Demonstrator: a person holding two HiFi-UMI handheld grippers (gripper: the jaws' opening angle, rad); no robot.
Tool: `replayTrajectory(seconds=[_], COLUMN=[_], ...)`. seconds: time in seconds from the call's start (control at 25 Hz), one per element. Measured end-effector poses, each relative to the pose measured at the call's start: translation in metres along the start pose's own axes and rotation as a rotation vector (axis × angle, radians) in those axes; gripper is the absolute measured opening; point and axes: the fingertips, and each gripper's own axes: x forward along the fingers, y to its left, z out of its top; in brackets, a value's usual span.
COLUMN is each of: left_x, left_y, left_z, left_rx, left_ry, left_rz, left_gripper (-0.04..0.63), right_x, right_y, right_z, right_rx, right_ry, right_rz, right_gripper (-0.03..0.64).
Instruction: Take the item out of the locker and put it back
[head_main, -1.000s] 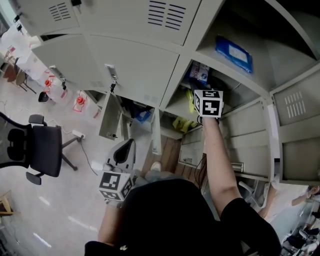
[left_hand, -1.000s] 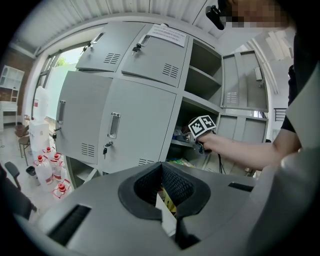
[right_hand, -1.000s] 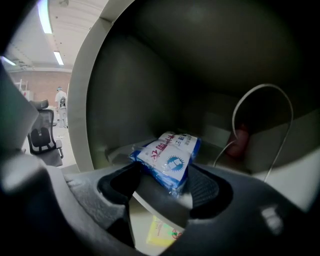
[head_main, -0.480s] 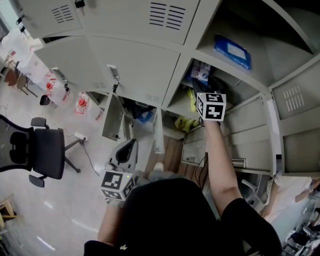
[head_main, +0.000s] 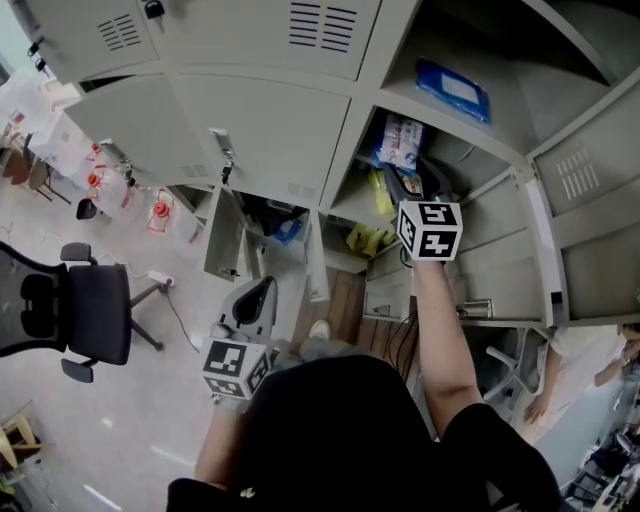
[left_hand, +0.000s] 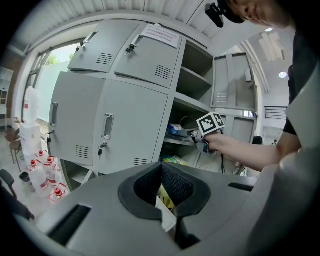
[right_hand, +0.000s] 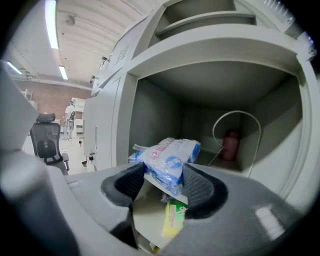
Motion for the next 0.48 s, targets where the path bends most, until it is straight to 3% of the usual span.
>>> replayTrajectory(seconds=[0.48], left_x=[0.005], left_y=[-0.018], left_z=[0.009], left_rx=[0.052], left_ry=[-0.012], left_rz=[-0.103], left_gripper=[0.012], right_x=[-0.084], right_y=[0.039], right_z=[0.004], right_rx=[0.047], right_ry=[-0.077], right_rz=[0.075], right_gripper=[0.236])
